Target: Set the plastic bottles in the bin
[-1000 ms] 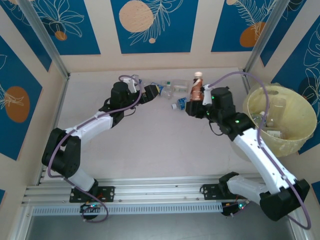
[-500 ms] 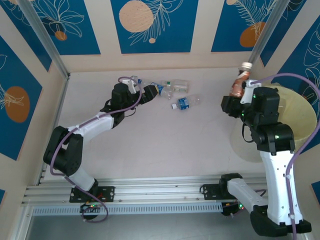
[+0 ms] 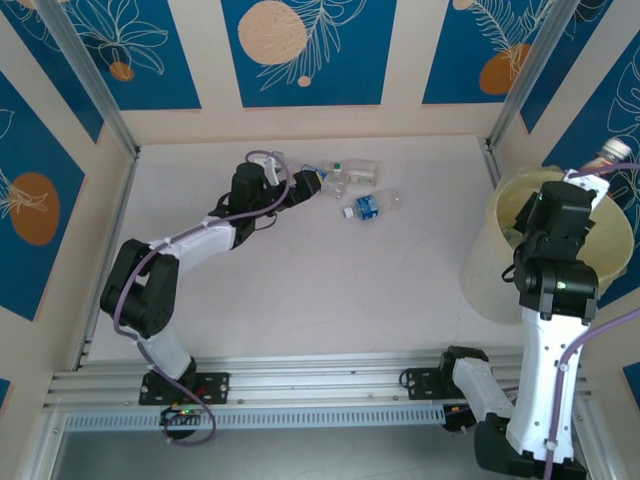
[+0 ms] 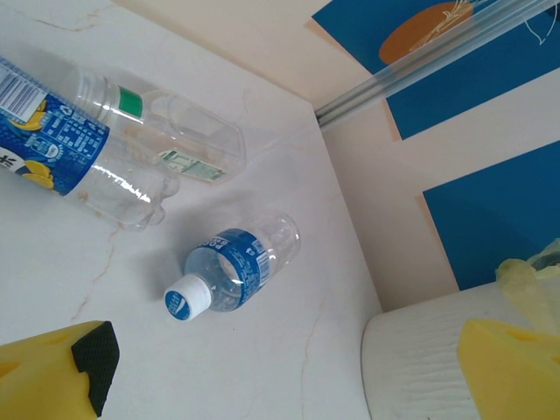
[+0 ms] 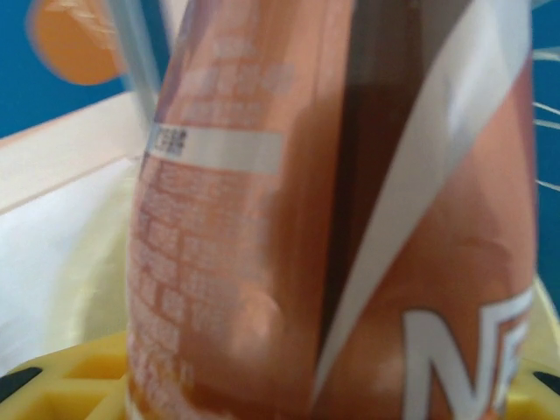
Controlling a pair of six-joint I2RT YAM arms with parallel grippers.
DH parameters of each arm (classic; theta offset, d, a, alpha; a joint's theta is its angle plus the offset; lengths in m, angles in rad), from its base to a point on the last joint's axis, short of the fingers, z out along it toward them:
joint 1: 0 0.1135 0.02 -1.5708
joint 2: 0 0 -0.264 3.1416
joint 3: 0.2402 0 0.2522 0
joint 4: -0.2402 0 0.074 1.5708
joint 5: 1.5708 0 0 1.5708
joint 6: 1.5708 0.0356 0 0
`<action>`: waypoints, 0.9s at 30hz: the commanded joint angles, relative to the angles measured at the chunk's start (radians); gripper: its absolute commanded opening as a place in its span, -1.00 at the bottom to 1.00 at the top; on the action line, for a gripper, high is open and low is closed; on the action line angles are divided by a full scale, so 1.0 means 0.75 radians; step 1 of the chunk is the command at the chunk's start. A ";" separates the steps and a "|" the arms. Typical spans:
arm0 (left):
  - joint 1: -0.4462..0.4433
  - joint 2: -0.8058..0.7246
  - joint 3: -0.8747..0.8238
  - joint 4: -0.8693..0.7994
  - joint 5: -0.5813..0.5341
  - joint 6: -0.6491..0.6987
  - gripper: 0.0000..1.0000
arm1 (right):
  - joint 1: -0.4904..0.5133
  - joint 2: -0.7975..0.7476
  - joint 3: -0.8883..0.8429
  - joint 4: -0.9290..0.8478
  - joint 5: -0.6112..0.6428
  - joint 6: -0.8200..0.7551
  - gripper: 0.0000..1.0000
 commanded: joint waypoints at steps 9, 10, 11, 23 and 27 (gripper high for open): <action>0.014 -0.007 0.171 -0.197 -0.024 0.036 1.00 | -0.233 -0.008 -0.260 0.109 0.182 0.288 -0.05; 0.012 -0.003 0.171 -0.197 -0.021 0.023 1.00 | -0.257 -0.002 -0.278 0.110 0.158 0.298 0.02; 0.012 -0.002 0.170 -0.195 -0.021 0.012 1.00 | -0.280 0.008 -0.286 0.103 0.129 0.315 0.14; 0.008 0.025 0.165 -0.180 -0.032 -0.029 1.00 | -0.268 0.025 -0.148 -0.012 0.030 0.334 0.91; 0.008 0.038 0.164 -0.181 -0.031 -0.031 1.00 | -0.256 0.016 -0.107 -0.005 -0.142 0.293 0.92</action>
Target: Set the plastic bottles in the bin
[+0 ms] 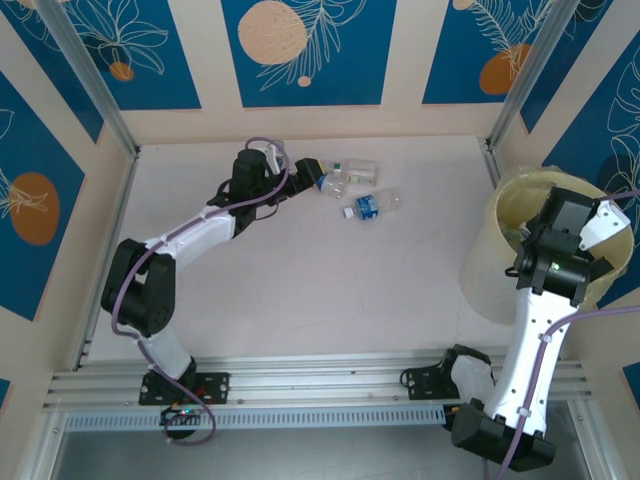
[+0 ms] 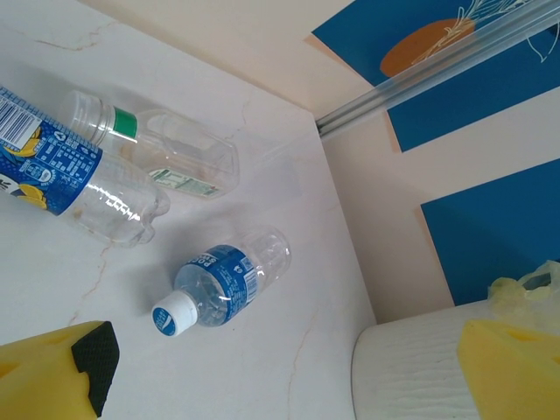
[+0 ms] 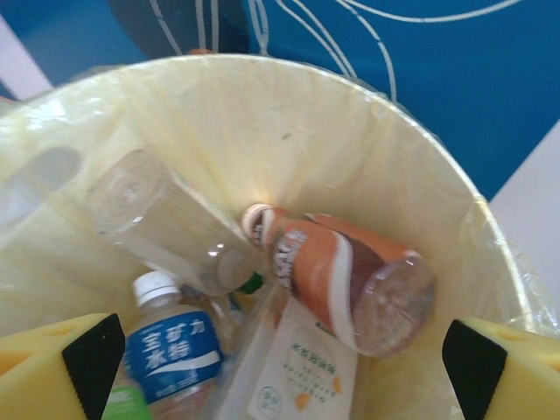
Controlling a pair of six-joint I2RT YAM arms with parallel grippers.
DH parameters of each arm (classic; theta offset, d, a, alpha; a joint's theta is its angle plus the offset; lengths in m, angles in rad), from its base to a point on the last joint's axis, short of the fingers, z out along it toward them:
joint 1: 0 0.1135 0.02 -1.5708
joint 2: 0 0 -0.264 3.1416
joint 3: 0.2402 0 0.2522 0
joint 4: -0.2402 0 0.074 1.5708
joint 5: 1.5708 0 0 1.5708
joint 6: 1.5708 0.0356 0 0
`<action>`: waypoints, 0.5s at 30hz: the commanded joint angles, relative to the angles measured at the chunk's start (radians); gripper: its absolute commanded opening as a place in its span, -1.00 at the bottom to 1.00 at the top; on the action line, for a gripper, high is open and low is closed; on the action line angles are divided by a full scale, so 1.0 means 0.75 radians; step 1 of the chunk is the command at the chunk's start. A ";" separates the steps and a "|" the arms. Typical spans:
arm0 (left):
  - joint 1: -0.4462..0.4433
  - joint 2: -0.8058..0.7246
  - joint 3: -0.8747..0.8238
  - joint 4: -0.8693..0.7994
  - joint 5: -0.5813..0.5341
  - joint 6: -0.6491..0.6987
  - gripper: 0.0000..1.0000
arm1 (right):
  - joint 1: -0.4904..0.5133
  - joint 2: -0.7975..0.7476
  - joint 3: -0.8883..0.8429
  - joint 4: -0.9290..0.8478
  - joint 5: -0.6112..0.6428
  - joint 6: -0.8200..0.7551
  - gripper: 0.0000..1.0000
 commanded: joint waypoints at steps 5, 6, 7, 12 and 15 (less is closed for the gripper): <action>0.009 0.027 0.005 -0.003 0.005 -0.025 1.00 | 0.013 -0.014 0.050 0.037 -0.279 0.000 0.99; 0.009 0.026 0.003 -0.007 0.001 -0.023 1.00 | 0.017 -0.013 0.051 0.044 -0.316 -0.004 0.99; 0.010 0.024 -0.001 -0.013 -0.004 -0.020 1.00 | 0.020 -0.015 0.055 0.049 -0.355 -0.004 0.99; 0.010 0.026 0.002 -0.088 -0.028 0.010 1.00 | 0.102 -0.059 0.026 0.190 -0.754 -0.078 0.99; 0.014 0.037 0.005 -0.142 -0.074 0.019 1.00 | 0.214 -0.052 0.026 0.287 -0.903 -0.100 0.99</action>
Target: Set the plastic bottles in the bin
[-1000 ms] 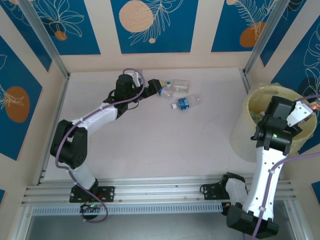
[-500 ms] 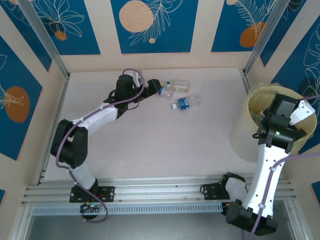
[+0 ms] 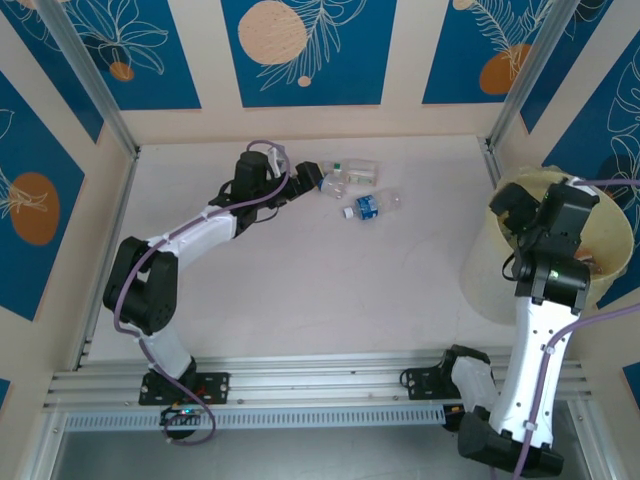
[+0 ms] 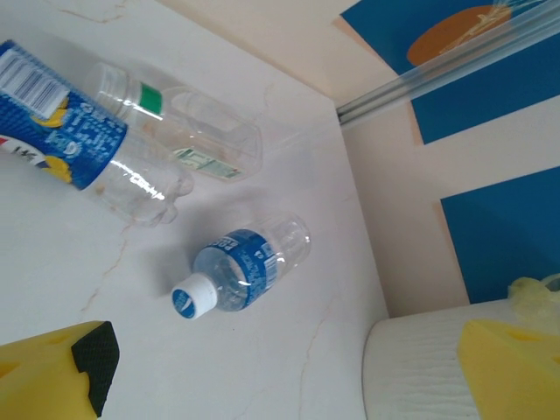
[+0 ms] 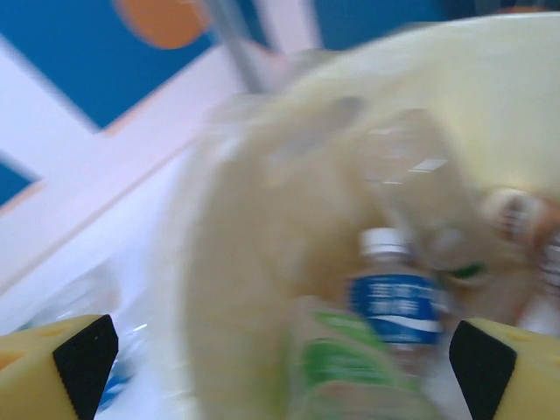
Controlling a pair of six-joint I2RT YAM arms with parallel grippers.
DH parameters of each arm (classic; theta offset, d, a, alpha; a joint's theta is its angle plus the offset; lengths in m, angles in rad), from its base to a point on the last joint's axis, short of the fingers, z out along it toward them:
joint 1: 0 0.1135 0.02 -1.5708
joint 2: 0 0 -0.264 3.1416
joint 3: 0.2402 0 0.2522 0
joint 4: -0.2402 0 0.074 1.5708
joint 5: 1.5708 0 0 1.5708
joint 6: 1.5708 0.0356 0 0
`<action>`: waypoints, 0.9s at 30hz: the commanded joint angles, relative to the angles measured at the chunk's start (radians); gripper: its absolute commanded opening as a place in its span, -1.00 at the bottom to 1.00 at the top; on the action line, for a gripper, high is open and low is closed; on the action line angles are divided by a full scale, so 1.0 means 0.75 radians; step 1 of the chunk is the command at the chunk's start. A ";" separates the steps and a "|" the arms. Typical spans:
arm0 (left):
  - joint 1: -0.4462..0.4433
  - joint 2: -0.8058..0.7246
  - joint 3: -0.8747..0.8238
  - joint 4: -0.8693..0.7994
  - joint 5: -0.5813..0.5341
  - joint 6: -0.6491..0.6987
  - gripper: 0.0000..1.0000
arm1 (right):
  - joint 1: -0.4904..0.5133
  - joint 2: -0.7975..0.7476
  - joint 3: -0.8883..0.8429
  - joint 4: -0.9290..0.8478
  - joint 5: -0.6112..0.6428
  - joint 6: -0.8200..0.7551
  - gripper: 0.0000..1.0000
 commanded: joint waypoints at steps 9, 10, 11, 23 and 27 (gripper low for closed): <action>0.032 0.034 -0.013 -0.098 -0.062 0.000 1.00 | 0.517 0.183 0.032 0.269 -0.202 -0.196 0.99; 0.034 0.034 -0.021 -0.097 -0.054 0.000 1.00 | 0.540 0.212 0.025 0.283 -0.212 -0.220 0.99; 0.038 0.032 -0.029 -0.095 -0.042 -0.002 1.00 | 0.563 0.255 0.018 0.302 -0.239 -0.266 0.99; 0.069 -0.120 -0.299 0.025 -0.147 -0.001 1.00 | 0.721 0.908 0.238 0.247 -0.515 -0.904 0.99; 0.068 -0.201 -0.313 -0.059 -0.166 0.142 1.00 | 0.714 1.043 0.265 0.205 -0.588 -1.125 0.99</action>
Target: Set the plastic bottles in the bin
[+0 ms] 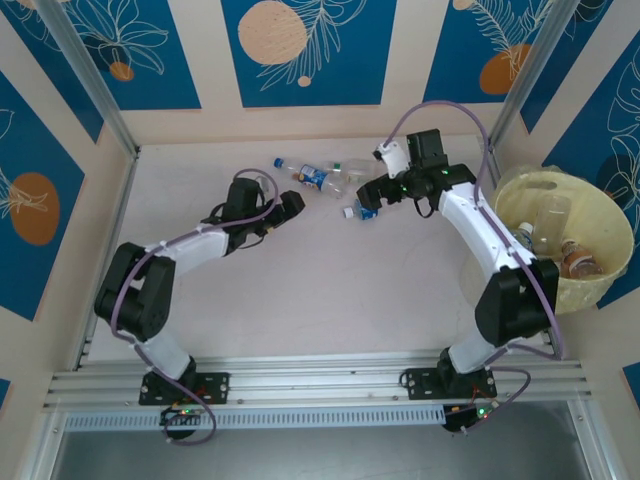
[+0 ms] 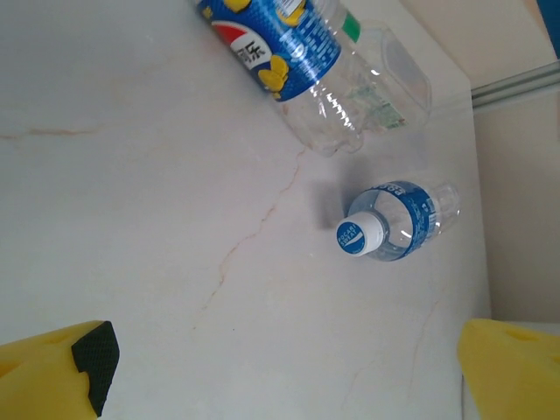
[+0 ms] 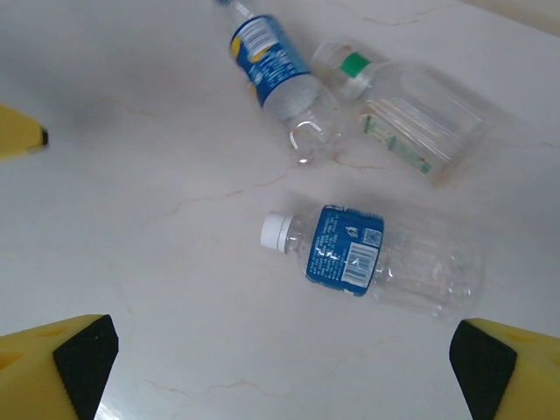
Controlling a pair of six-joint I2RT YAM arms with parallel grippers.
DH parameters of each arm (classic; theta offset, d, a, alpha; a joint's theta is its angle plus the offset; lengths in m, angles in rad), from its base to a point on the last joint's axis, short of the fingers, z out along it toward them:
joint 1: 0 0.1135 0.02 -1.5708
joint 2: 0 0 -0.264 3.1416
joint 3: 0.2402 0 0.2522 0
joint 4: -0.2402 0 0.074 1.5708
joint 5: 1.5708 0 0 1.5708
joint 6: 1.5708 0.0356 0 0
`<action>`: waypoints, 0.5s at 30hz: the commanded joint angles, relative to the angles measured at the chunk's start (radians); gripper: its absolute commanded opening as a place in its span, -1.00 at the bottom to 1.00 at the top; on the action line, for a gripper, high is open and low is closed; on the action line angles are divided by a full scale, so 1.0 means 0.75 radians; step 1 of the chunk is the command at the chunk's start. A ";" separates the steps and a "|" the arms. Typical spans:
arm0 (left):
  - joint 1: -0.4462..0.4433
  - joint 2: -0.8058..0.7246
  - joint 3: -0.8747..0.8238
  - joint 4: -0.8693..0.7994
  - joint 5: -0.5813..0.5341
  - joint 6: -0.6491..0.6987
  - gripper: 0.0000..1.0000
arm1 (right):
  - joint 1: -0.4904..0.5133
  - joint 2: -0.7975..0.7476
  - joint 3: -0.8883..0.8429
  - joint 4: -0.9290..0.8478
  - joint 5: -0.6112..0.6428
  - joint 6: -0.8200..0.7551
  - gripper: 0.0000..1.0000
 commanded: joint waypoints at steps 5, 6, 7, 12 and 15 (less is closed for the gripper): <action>0.013 -0.179 -0.019 -0.131 -0.069 0.239 1.00 | -0.059 0.231 0.189 -0.201 -0.114 -0.340 1.00; 0.013 -0.196 -0.036 -0.143 -0.097 0.242 1.00 | -0.068 0.271 0.225 -0.232 -0.109 -0.364 1.00; 0.013 -0.210 -0.052 -0.149 -0.128 0.236 1.00 | -0.074 0.304 0.253 -0.252 -0.101 -0.391 1.00; 0.029 -0.255 -0.110 -0.167 -0.188 0.213 1.00 | -0.115 0.482 0.418 -0.368 -0.196 -0.498 0.99; 0.042 -0.265 -0.124 -0.177 -0.198 0.190 1.00 | -0.121 0.576 0.499 -0.392 -0.171 -0.538 0.97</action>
